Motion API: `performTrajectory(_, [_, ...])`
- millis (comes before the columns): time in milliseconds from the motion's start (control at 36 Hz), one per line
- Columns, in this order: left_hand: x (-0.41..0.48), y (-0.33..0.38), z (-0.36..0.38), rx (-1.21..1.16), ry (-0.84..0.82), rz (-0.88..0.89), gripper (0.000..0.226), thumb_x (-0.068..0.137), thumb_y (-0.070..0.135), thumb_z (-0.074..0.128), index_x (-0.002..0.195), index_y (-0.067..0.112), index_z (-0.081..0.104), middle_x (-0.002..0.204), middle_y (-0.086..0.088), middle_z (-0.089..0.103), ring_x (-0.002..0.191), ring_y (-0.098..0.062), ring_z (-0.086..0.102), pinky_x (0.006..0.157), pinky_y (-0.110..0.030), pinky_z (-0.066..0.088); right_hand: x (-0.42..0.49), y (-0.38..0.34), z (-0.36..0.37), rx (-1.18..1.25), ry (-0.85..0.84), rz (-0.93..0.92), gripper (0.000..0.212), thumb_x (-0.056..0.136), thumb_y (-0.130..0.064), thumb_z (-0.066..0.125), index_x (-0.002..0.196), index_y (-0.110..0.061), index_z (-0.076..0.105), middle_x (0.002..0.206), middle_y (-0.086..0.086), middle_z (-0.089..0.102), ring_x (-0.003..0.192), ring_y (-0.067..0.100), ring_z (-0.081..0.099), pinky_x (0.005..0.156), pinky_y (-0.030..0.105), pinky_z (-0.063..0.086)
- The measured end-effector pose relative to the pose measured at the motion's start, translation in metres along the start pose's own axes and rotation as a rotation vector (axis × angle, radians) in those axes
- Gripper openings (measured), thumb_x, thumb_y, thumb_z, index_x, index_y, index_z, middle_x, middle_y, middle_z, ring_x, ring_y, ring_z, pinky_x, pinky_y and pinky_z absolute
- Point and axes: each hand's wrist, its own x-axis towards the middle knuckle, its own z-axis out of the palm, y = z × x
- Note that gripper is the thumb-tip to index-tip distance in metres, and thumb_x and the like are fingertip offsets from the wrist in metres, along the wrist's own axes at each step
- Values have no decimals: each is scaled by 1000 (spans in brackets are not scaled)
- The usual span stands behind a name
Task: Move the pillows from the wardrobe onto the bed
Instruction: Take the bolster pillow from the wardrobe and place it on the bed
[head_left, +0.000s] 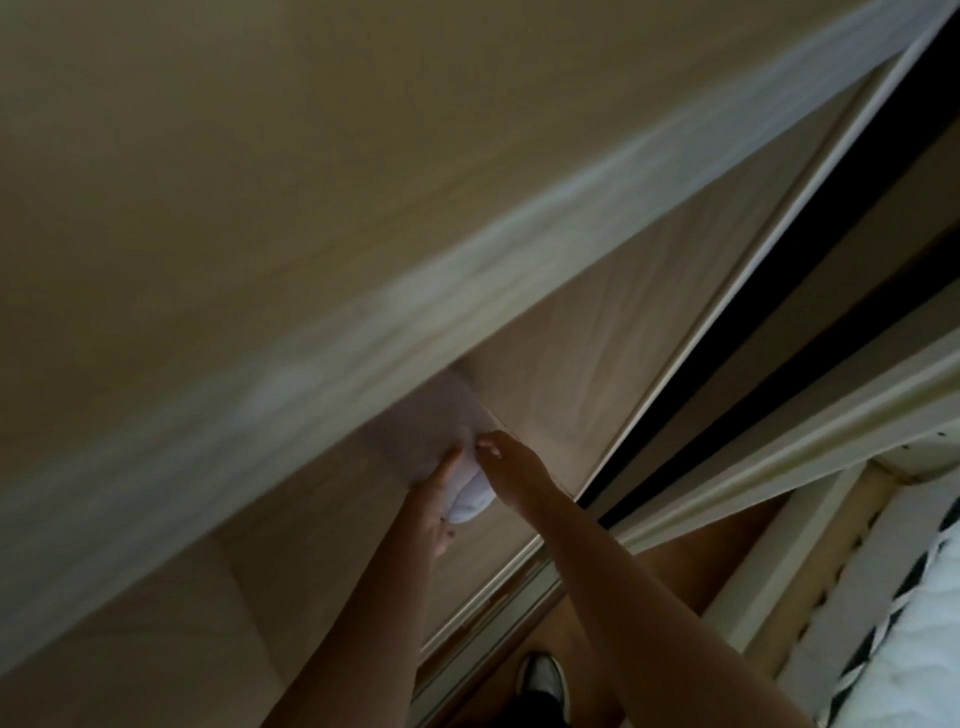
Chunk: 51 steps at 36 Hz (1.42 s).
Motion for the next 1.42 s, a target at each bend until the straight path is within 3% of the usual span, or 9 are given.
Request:
performTrajectory(167, [-14, -16, -17, -157, -40, 104, 43, 88, 27, 54, 121, 1, 59, 125, -21, 61, 115, -30, 58, 104, -42, 41, -23, -5, 13, -40, -26, 10, 32, 94, -27, 42, 121, -16, 57, 129, 10, 57, 116, 25, 53, 84, 23, 36])
performTrajectory(444, [-68, -27, -12, -262, -38, 99, 42, 89, 25, 54, 120, -4, 56, 125, -22, 60, 112, -32, 58, 104, -45, 41, -70, -9, 2, -122, 245, -171, 18, 82, -28, 61, 95, -17, 68, 98, 5, 70, 94, 23, 63, 85, 28, 47])
performTrajectory(583, [-109, -26, 6, -361, -228, 37, 47, 90, 28, 45, 126, -2, 51, 121, -27, 59, 82, -27, 61, 72, -36, 54, -110, -13, -13, -177, 452, -322, 23, 74, -27, 65, 95, -19, 67, 97, 2, 65, 97, 22, 54, 88, 34, 42])
performTrajectory(694, [-145, -31, 13, -365, -320, -34, 53, 95, 34, 37, 140, 6, 39, 145, -21, 36, 131, -36, 38, 108, -27, 30, -143, -20, -28, -147, 528, -344, 38, 69, -29, 70, 104, -15, 64, 103, 4, 56, 102, 23, 48, 89, 34, 39])
performTrajectory(750, [-162, -35, 18, -355, -322, -54, 50, 95, 36, 36, 137, 11, 45, 146, -20, 32, 116, -34, 56, 100, -24, 41, -160, -22, -35, -134, 553, -345, 42, 68, -29, 70, 107, -15, 63, 107, 4, 53, 105, 23, 45, 90, 36, 39])
performTrajectory(861, [-182, -49, 28, -397, -387, -101, 50, 94, 36, 43, 61, 11, 71, 49, -8, 64, 37, -11, 57, 37, -17, 45, -191, -22, -49, -169, 618, -337, 43, 70, -32, 68, 108, -13, 62, 112, 5, 54, 106, 24, 46, 90, 37, 40])
performTrajectory(972, [-205, -60, 40, -413, -403, -170, 43, 87, 37, 53, 55, 12, 66, 46, -3, 62, 45, -14, 60, 57, -25, 42, -218, -17, -66, -222, 676, -310, 42, 72, -32, 70, 109, -15, 61, 116, 3, 55, 109, 21, 47, 89, 31, 37])
performTrajectory(1222, [-263, -80, 67, -291, -436, -312, 26, 84, 42, 57, 85, 16, 61, 54, -9, 64, 52, -21, 60, 49, -28, 46, -279, -7, -95, -338, 690, -311, 41, 68, -39, 64, 105, -20, 61, 111, -3, 56, 108, 16, 46, 86, 33, 38])
performTrajectory(1417, [-299, -97, 94, -102, -504, -413, 44, 85, 50, 52, 67, 10, 61, 50, -9, 66, 56, -23, 60, 57, -30, 36, -317, 20, -120, -323, 759, -164, 36, 77, -38, 62, 111, -28, 56, 115, -10, 48, 111, 8, 40, 90, 25, 30])
